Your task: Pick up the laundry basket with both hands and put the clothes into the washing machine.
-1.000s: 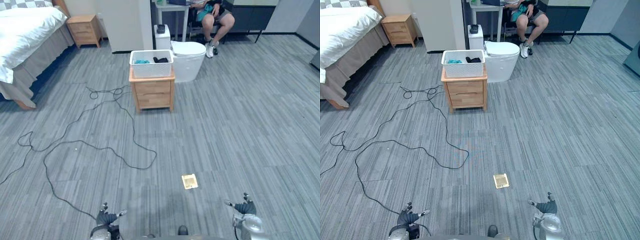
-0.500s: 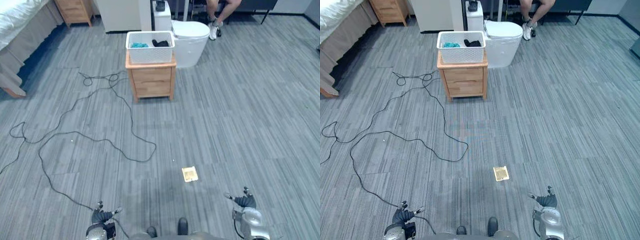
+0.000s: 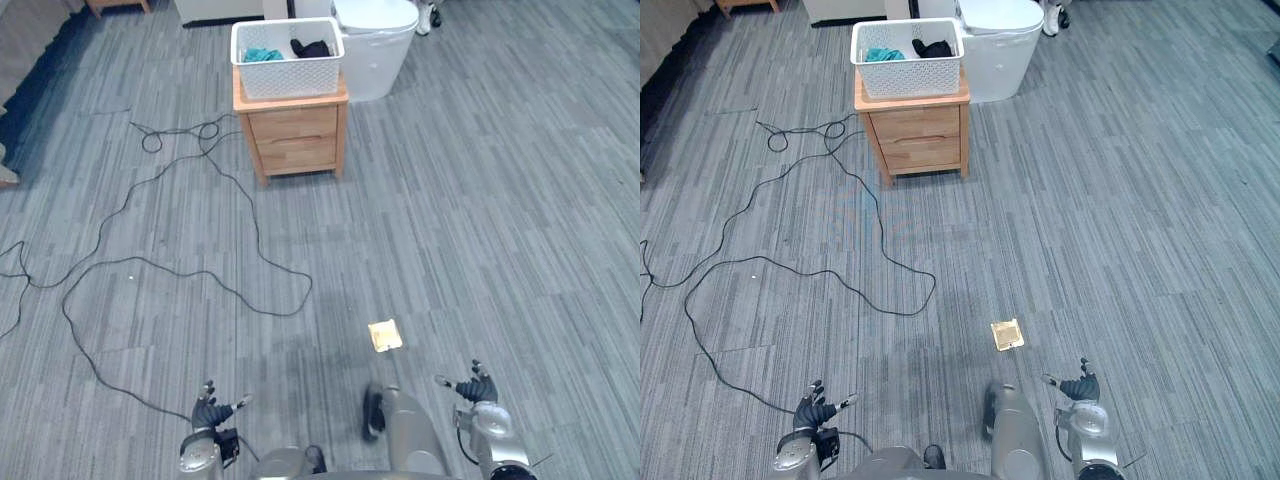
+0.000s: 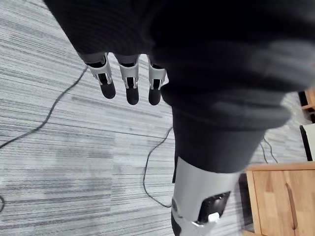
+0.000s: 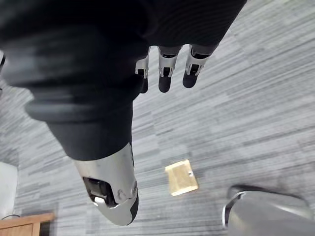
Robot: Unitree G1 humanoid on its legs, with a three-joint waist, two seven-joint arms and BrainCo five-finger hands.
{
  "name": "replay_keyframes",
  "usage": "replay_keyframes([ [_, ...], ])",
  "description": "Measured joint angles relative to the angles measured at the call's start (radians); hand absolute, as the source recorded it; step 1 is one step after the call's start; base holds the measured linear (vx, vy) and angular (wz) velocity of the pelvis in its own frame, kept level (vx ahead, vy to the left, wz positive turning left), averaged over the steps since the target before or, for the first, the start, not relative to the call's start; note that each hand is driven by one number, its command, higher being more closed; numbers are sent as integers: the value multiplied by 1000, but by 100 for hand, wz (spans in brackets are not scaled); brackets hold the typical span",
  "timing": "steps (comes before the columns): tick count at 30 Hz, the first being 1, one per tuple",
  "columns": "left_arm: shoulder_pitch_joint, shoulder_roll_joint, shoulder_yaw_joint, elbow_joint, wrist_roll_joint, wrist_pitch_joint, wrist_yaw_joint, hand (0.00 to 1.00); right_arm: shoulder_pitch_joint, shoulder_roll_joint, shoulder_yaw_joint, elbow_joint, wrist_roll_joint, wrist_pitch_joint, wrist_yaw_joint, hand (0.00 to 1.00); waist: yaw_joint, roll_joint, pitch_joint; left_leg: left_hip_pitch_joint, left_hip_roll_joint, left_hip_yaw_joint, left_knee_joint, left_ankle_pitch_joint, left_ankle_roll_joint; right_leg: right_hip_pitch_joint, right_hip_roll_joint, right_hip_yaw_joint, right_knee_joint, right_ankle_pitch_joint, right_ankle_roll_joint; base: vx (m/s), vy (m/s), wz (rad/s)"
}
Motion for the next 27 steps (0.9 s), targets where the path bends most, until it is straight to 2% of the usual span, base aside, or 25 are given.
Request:
replay_keyframes([
  [1, -1, -3, -5, 0, 3, 0, 0, 0, 9, -2, 0, -1, 0, 0, 0, 0, -6, 5, -1, 10, 10, -9, 2, -10, -18, -1, 0, 14, 26, 78, -45, 592, -148, 45],
  [2, -8, -13, -9, 1, 7, -2, -2, 0, 4, -3, -1, -11, 0, 1, 2, 0, -5, 27, -8, 9, 37, -26, 28, -5, -32, -44, 4, 4, 138, 51, -77, 603, -189, 28],
  [3, -16, -13, -11, 4, 7, -3, -2, 0, -1, 7, 1, -27, 0, 1, 4, 0, -6, 29, -6, -13, 46, -25, 100, 31, -96, -60, -1, -6, 230, -26, -80, 599, -206, 18],
  [4, -15, -15, -13, 5, 7, -3, -2, 0, -1, 11, 2, -28, -1, 1, 5, 0, -6, 30, -5, -32, 52, -23, 161, 54, -132, -48, 0, -10, 257, -63, -77, 633, -233, 18],
  [5, -13, -26, -12, 11, 7, -3, -2, 0, 1, 13, 8, -30, -1, 1, 6, 0, -6, 39, 0, -84, 84, -20, 365, 131, -190, 22, 10, -22, 267, -122, -78, 645, -223, 12],
  [6, -7, -38, -12, 11, 7, -5, -3, 0, 4, 14, 21, -33, 0, 1, 6, 0, -1, 44, 0, -142, 116, -22, 558, 183, -224, 86, 22, -25, 246, -148, -81, 876, -293, 10],
  [7, -6, -52, -10, 1, 7, -7, -9, 0, 10, 36, 28, -70, 2, -1, 4, 0, 4, 46, 1, -264, 176, 15, 855, 164, -191, 194, 51, -25, 198, -181, -104, 724, -224, 2],
  [9, -8, -66, -8, -9, 7, -7, -24, 0, 25, 50, 29, -120, 8, -13, 2, 0, 27, 41, 4, -375, 218, 64, 1008, 120, -118, 291, 68, -17, 148, -208, -119, 480, -113, -8],
  [10, -7, -79, -8, -18, 7, -6, -24, 0, 33, 61, 30, -141, 23, -20, 2, 0, 40, 34, 8, -454, 229, 104, 1024, 94, -74, 362, 70, -7, 115, -232, -120, 383, -48, -10],
  [11, -6, -86, -8, -22, 7, -7, -24, 0, 38, 64, 30, -150, 31, -21, 2, 0, 48, 33, 8, -496, 230, 121, 1007, 82, -56, 397, 70, -3, 98, -242, -120, 468, -29, -13],
  [12, 0, -93, -9, -29, 7, -6, -25, 0, 44, 67, 31, -158, 38, -22, 2, 0, 62, 30, 9, -565, 229, 149, 915, 68, -32, 456, 69, 6, 67, -264, -120, 568, 15, -20],
  [14, 19, -92, -9, -50, 7, -5, -25, 0, 50, 66, 33, -166, 38, -22, 1, 0, 85, 21, 12, -633, 199, 154, 632, 71, -35, 527, 59, 34, 40, -301, -87, 580, 67, -34],
  [15, 31, -91, -9, -48, 7, -3, -24, 0, 50, 65, 33, -165, 38, -22, -1, 0, 90, 14, 13, -652, 175, 136, 494, 90, -53, 558, 45, 48, 38, -325, -72, 556, 138, -47],
  [16, 53, -94, -7, -48, 7, 0, -22, 0, 51, 67, 23, -156, 36, -23, -10, 0, 99, 8, 8, -647, 148, 121, 307, 129, -87, 586, 32, 71, 33, -349, -35, 575, 168, -49],
  [17, 62, -98, -8, -47, 7, 2, -22, 0, 49, 64, 17, -139, 36, -24, -19, 0, 102, 12, 0, -647, 142, 109, 231, 153, -94, 599, 30, 86, 24, -361, -15, 613, 239, -61],
  [18, 63, -98, -8, -31, 7, 5, -22, 0, 50, 57, 10, -93, 35, -24, -28, 0, 109, 19, -15, -646, 130, 79, 170, 235, -83, 641, 22, 103, 1, -385, 22, 512, 242, -54],
  [19, 61, -94, -6, -18, 7, 4, -22, 0, 49, 56, 6, -65, 35, -21, -32, 0, 112, 9, -27, -637, 113, 67, 171, 301, -75, 654, 4, 122, 2, -396, 42, 675, 308, -61],
  [20, 58, -92, -6, 1, 7, 5, -22, 0, 54, 67, 5, -43, 30, -15, -33, 0, 112, -15, -62, -639, 78, 67, 190, 336, -5, 645, -38, 146, 32, -403, 56, 697, 286, -47],
  [21, 55, -83, -7, 0, 7, 5, -22, 0, 54, 88, 0, -40, 26, -16, -33, 0, 105, -47, -70, -625, 48, 95, 221, 297, 27, 612, -83, 156, 136, -388, 87, 836, 323, -52],
  [22, 53, -75, -8, -1, 6, 4, -23, 0, 54, 101, -8, -33, 18, -13, -33, 0, 107, -67, -65, -586, 24, 101, 261, 281, 54, 560, -118, 175, 324, -340, 154, 801, 310, -39],
  [23, 53, -66, -11, 4, 6, 6, -22, 0, 55, 111, -10, -32, 7, -5, -33, 0, 103, -75, -65, -541, 8, 107, 279, 262, 72, 502, -145, 178, 505, -259, 152, 648, 255, -31],
  [24, 52, -69, -20, 7, 6, 6, -22, 0, 62, 114, -10, -32, 1, -2, -33, 0, 98, -73, -65, -500, 5, 113, 283, 232, 81, 467, -160, 178, 618, -208, 132, 589, 214, -12],
  [25, 51, -67, -25, 11, 7, 6, -21, 0, 63, 115, 5, -27, -3, 3, -31, 0, 80, -69, -62, -424, -3, 114, 279, 197, 92, 398, -181, 175, 804, -222, 85, 451, 141, -5],
  [27, 45, -65, -25, 21, 6, 5, -21, 0, 53, 116, 39, -34, -10, 0, -28, 0, 77, -61, -59, -311, -7, 119, 217, 180, 96, 292, -175, 151, 903, -258, 33, 489, 121, -11],
])
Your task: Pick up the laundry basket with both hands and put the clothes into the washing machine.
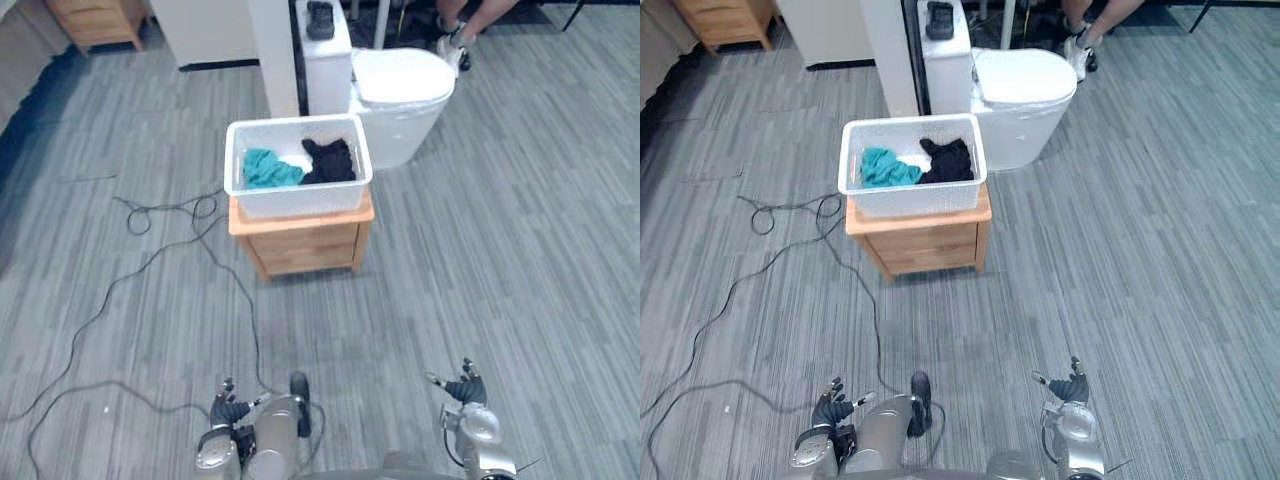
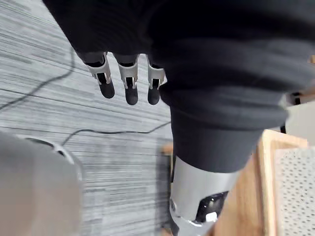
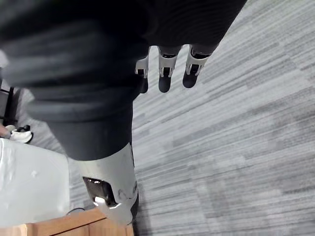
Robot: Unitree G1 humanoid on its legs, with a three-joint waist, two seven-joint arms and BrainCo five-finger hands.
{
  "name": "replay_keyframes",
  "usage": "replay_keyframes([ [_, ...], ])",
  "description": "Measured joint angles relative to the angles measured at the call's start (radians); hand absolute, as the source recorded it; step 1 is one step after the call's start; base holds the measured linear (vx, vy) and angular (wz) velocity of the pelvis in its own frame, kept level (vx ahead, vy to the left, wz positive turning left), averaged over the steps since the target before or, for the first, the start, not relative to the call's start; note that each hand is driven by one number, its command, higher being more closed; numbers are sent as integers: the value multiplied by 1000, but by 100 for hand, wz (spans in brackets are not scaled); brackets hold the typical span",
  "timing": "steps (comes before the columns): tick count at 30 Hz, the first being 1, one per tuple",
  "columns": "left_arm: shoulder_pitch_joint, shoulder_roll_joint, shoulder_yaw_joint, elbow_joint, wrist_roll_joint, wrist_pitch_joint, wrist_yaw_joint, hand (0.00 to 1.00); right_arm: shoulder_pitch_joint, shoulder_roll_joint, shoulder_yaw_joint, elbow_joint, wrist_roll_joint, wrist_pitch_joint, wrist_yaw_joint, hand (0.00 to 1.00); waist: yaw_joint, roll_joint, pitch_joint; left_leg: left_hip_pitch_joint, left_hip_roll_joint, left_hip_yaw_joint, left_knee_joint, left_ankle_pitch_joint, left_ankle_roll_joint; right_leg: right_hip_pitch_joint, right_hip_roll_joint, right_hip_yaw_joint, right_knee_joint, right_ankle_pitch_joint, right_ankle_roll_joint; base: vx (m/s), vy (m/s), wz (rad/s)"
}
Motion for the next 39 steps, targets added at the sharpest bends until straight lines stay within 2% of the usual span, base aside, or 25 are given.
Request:
replay_keyframes([
  [2, -17, -4, 1, -2, -1, -1, -1, 0, 1, 9, 10, -30, 0, 0, 6, 0, -2, 6, 2, 89, 6, 0, -73, -13, -10, -107, 19, -66, -78, -35, -5, 521, 42, -2],
  [3, -23, -5, 7, 4, -1, 0, -1, 0, -3, 10, 10, -33, 0, -1, 10, 0, -1, 14, 8, 130, 7, -3, -95, -26, -20, -140, 36, -98, -193, -47, 3, 422, -35, 7],
  [4, -24, -8, 8, 8, -1, 0, -1, 0, -4, 8, 10, -32, 0, 0, 10, 0, -1, 11, 7, 148, 10, -4, -100, -31, -27, -149, 44, -110, -271, -47, 3, 425, -88, 17],
  [5, -24, -13, 9, 9, -2, 0, -1, 0, -4, 5, 9, -33, 0, 0, 10, 0, -3, 8, 5, 177, 15, -9, -102, -49, -48, -151, 71, -133, -445, -33, 1, 341, -91, 24],
  [6, -23, -8, 12, 10, -3, 0, -1, 0, 3, 6, 9, -32, 0, 0, 10, 0, -1, 4, 4, 192, 13, -17, -102, -62, -65, -141, 96, -132, -579, 21, -5, 423, -129, 52],
  [7, -23, -2, 20, 16, -3, 0, -2, 0, 19, 5, 9, -32, 0, 0, 10, 0, -4, -31, -6, 212, -4, -50, -88, -96, -102, -127, 102, -98, -680, 182, -42, 330, -122, 55],
  [8, -31, -22, 26, 28, -2, 3, -1, 0, 20, -10, 7, -27, 0, 2, 10, 0, -8, -2, -1, 221, 8, -68, -75, -118, -110, -120, 105, -119, -646, 159, -52, 399, -133, 56],
  [9, -22, -41, 29, 25, 0, 0, -3, 0, 29, -15, 2, -38, 0, 2, 10, 0, -7, 16, -5, 201, 37, -74, -2, -122, -118, -110, 109, -132, -629, 105, -53, 381, -169, 51],
  [10, -21, -58, 31, 24, 1, 1, -2, 0, 37, -17, 1, -70, 1, 2, 10, 0, -25, 38, 10, 117, 75, -78, 213, -130, -154, -74, 114, -162, -630, 67, -40, 445, -210, 50],
  [11, -21, -67, 33, 24, 0, 1, -3, 0, 43, -17, 2, -86, 1, 2, 10, 0, -28, 54, 19, 71, 104, -75, 338, -114, -182, -45, 124, -176, -633, 56, -51, 414, -237, 33],
  [12, -11, -78, 41, 19, 0, 1, -3, 0, 47, -14, 11, -103, 1, 2, 9, 0, -16, 57, 28, -7, 169, -65, 534, -107, -220, -1, 151, -180, -633, 31, -66, 324, -166, 0],
  [13, -4, -78, 49, 4, 0, 1, -3, 0, 53, -13, 13, -106, 2, 2, 9, 0, -12, 64, 25, -30, 194, -55, 602, -106, -220, 21, 159, -183, -632, 18, -76, 293, -128, -21],
  [14, 3, -69, 48, 0, 0, 1, -3, 0, 58, -5, 22, -113, 4, 0, 7, 0, 0, 52, 25, -66, 222, -29, 662, -110, -212, 50, 163, -183, -639, -3, -85, 275, -110, -14],
  [15, 1, -67, 48, -6, 0, -1, -4, 0, 55, -4, 21, -113, 10, -1, 7, 0, 3, 46, 22, -102, 238, -10, 643, -121, -192, 84, 164, -183, -665, -17, -86, 321, -103, -7],
  [17, 2, -67, 48, -5, 0, 0, -3, 0, 58, -4, 18, -113, 11, 0, 7, 0, 6, 47, 12, -129, 246, 19, 509, -138, -161, 114, 165, -179, -709, -13, -77, 278, -25, -6],
  [19, 7, -68, 49, -3, 1, 3, -3, 0, 53, -1, -2, -112, 11, 0, 6, 0, 6, 55, 7, -131, 230, 14, 279, -137, -160, 134, 161, -166, -727, -7, -71, 349, 90, -16],
  [20, 5, -68, 48, -1, 2, 5, -3, 0, 49, -1, -26, -106, 11, 0, 3, 0, 6, 63, 3, -114, 200, -8, 118, -100, -173, 137, 154, -161, -726, -7, -68, 315, 134, -12],
  [21, 5, -69, 47, -1, 2, 5, -3, 0, 50, -4, -37, -101, 11, 0, 0, 0, 5, 68, -1, -93, 188, -18, 31, -40, -167, 141, 154, -158, -729, -7, -60, 291, 161, -20],
  [22, 2, -64, 49, 2, 2, 5, -3, 0, 49, -9, -59, -96, 10, 0, -4, 0, 6, 64, -3, -64, 169, -40, -60, 83, -182, 154, 152, -145, -736, -19, -36, 220, 132, -16],
  [24, -8, -45, 48, 7, 2, 7, -2, 0, 57, 9, -66, -96, 10, -2, -11, 0, 4, 27, -34, -31, 126, -31, -137, 102, -166, 182, 117, -146, -799, -7, -6, 280, 153, 5],
  [26, -19, -38, 48, 3, 2, 6, -2, 0, 61, 8, -69, -95, 11, -2, -12, 0, 5, 16, -44, -12, 100, -22, -174, 106, -161, 201, 99, -144, -842, 4, 11, 209, 143, 8],
  [30, -10, 10, 53, -71, 0, 3, -2, 0, 33, 3, -70, -113, 15, -2, -13, 0, 7, 22, -45, 16, 68, -14, -223, 111, -153, 232, 84, -139, -902, 22, 35, 104, 79, -2],
  [39, -10, 63, 97, -102, -32, -6, 5, 0, -6, -74, -71, -113, 32, -5, -14, 0, 3, 52, -53, 33, 68, -27, -317, 161, -147, 231, 113, -127, -973, 82, 23, -6, 12, -4],
])
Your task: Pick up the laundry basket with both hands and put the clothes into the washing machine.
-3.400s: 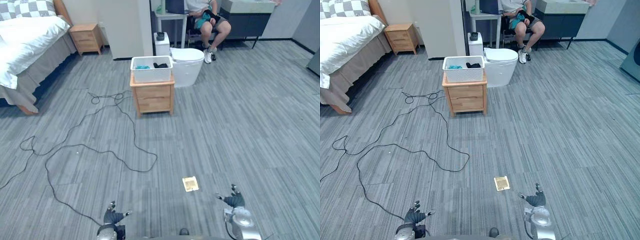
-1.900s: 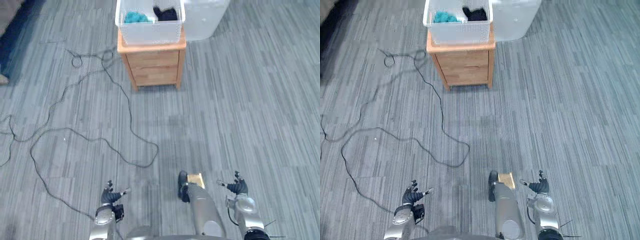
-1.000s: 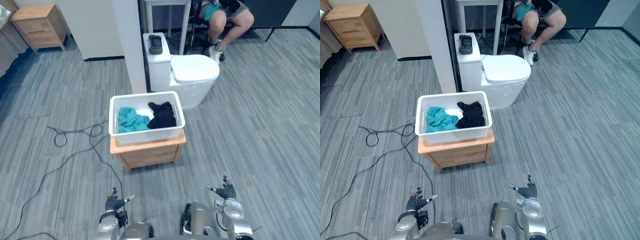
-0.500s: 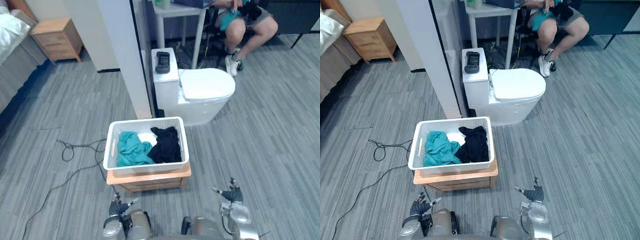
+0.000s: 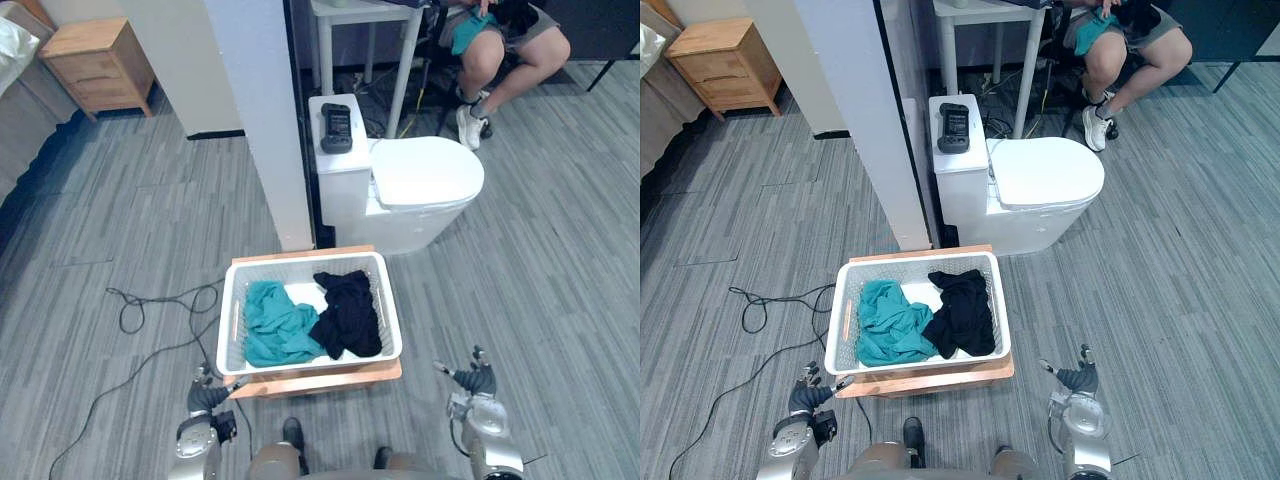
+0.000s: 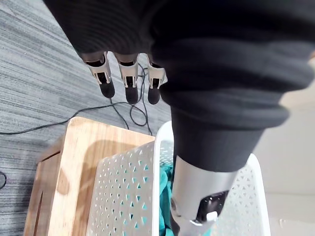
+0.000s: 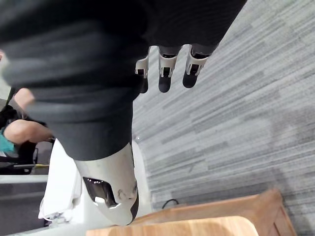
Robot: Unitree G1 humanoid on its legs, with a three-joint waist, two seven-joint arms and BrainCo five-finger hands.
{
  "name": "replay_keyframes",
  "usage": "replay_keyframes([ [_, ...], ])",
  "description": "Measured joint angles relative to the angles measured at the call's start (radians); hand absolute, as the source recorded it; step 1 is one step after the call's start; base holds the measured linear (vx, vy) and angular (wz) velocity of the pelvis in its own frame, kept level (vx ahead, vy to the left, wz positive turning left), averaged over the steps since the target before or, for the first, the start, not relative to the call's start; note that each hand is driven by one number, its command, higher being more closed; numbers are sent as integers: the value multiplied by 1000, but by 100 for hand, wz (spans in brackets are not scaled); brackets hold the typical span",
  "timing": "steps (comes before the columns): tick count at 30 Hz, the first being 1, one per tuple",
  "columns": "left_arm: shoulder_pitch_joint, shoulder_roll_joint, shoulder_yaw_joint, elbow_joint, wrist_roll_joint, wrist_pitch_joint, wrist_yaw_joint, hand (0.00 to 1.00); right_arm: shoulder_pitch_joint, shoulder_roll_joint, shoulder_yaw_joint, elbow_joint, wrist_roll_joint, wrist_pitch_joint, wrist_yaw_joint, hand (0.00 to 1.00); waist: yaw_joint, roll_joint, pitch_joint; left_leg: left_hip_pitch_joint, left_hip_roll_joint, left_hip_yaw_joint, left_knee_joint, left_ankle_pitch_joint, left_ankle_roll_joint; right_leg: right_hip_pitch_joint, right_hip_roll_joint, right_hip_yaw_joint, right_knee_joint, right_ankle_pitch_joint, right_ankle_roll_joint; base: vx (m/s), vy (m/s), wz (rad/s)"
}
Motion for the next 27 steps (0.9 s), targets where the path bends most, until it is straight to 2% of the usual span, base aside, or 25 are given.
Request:
replay_keyframes([
  [4, -10, 10, 29, 1, 0, -4, 16, 0, -22, -18, 11, 3, 0, 0, 1, 0, 0, 7, 2, 6, -4, -4, -27, 27, 9, -3, 2, 4, -19, 24, -1, -99, 36, 0],
  [7, -69, 60, 32, 42, 3, -4, 25, 0, -96, -63, 73, 68, -1, 1, 3, 0, 2, 17, 10, 6, -15, -11, -73, 69, 12, -19, -1, 5, -32, 35, 13, -153, 51, 4],
  [9, -146, 100, 28, 104, 4, -3, 42, 0, -185, -90, 133, 117, -3, 5, 4, 0, 3, 34, 37, -8, -16, -16, -92, 86, 6, -44, -1, 7, -28, 43, 23, -191, 58, -1],
  [11, -201, 135, 16, 135, 7, 2, 45, 0, -263, -95, 187, 135, -7, 7, 7, 0, 5, 39, 66, -33, -16, -36, -92, 89, 0, -77, 2, 15, -23, 55, 18, -193, 56, -17],
  [14, -333, 209, -12, 192, 33, 12, 62, 0, -411, -96, 254, 183, -22, 7, 10, 0, 21, 26, 112, -106, -8, -62, -91, 106, -16, -174, 7, 43, 19, 69, 12, -170, 33, -19],
  [16, -429, 243, -14, 199, 35, 15, 70, 0, -509, -101, 254, 235, -22, 8, 9, 0, 32, 18, 154, -142, 1, -62, -91, 140, -9, -218, 11, 47, 41, 79, 10, -77, -4, -5],
  [19, -537, 279, -43, 214, 38, 15, 83, 0, -628, -126, 252, 268, -22, 9, 4, 0, 33, 4, 186, -190, 1, -63, -91, 163, 4, -280, 11, 52, 74, 86, 15, -28, -10, -1],
  [27, -736, 273, -143, 278, 57, 16, 104, 0, -855, -191, 208, 399, -1, 12, -32, 0, 28, -6, 250, -238, -4, -64, -77, 171, 14, -343, 6, 60, 113, 80, 8, 32, -19, -2],
])
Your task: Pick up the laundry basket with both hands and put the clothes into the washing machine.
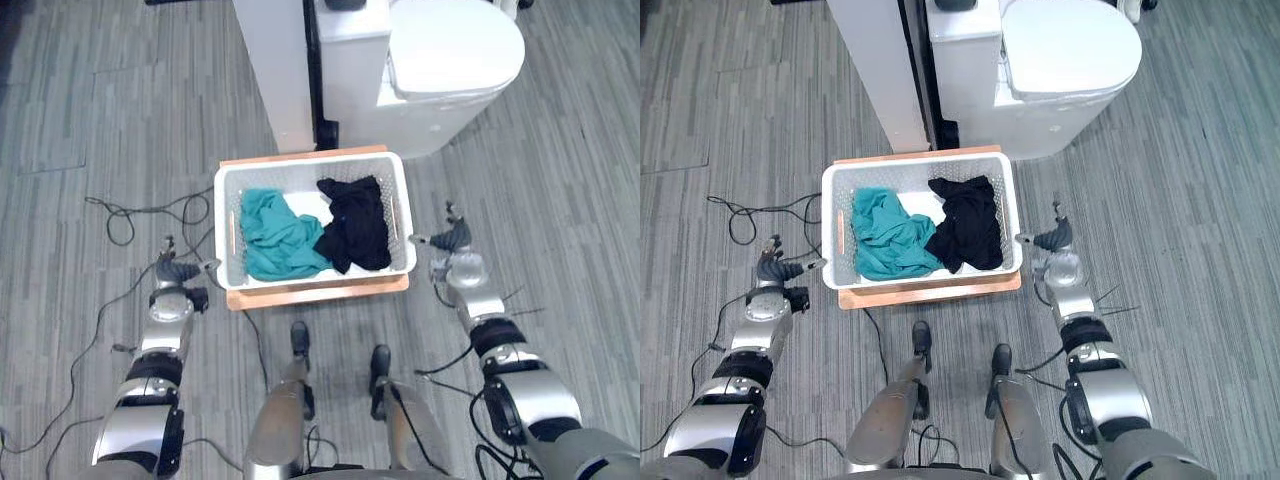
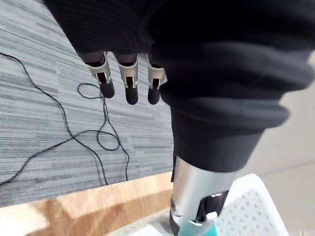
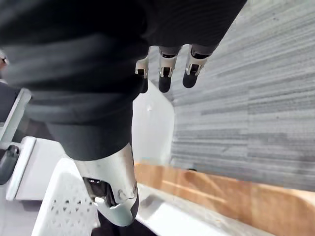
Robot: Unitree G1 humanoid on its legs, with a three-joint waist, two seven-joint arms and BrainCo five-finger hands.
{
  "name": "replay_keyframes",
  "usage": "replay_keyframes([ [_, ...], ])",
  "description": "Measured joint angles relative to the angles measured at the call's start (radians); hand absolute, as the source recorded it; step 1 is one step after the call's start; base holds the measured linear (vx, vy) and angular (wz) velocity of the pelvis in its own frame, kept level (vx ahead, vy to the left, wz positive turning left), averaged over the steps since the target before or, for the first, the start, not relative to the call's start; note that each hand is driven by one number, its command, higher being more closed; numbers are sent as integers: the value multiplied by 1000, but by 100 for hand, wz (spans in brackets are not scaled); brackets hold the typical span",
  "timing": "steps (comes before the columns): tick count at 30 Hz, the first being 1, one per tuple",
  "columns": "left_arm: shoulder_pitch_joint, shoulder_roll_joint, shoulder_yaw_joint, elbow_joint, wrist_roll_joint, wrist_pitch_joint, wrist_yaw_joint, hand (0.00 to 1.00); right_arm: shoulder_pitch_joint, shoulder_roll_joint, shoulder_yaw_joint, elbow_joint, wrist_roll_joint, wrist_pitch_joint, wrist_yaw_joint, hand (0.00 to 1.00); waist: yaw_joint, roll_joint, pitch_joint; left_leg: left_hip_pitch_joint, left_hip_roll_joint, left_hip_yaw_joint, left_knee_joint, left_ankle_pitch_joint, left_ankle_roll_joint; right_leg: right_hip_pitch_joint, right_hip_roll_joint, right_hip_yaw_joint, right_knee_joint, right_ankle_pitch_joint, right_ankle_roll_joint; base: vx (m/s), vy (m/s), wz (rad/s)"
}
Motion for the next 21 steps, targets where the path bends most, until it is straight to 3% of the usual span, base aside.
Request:
replay_keyframes([
  [5, -78, -34, -61, 40, 25, 1, 8, 0, -85, -8, -3, 120, 5, 29, -4, 0, -3, -1, 20, -37, -5, 0, 2, 6, 7, -42, 5, 2, 11, -1, -1, 39, -24, -1],
  [6, -80, -36, -65, 40, 27, 1, 8, 100, -91, -7, -3, 134, -1, 38, 1, 0, -3, -1, 21, -42, -6, -1, 2, 6, 7, -46, 7, 1, 11, -1, -1, 36, -28, 1],
  [8, -83, -36, -71, 41, 49, 1, 5, 100, -102, -7, -1, 163, -16, 41, 13, 0, -3, -2, 21, -46, -7, -2, 2, 6, 7, -49, 6, 1, 10, -1, -1, 48, -12, 2],
  [9, -88, -36, -77, 43, 66, 1, 4, 100, -110, -7, 3, 173, -24, 42, 16, 100, -3, -2, 21, -48, -7, -2, 1, 6, 7, -51, 6, 2, 10, -1, -1, 40, -6, 2],
  [17, -112, -33, -101, 71, 98, -3, 3, 100, -165, -5, 42, 232, -142, 57, 57, 100, 2, -3, 22, -59, -10, -7, 1, 10, 12, -56, 5, 0, 3, 1, 0, 9, -3, 0],
  [21, -102, -27, -99, 66, 82, -7, 4, 100, -163, -5, 41, 227, -148, 65, 54, 100, -1, -5, 39, -48, -9, -7, 1, 10, 12, -42, 6, -1, -3, 1, 0, 39, -18, 0],
])
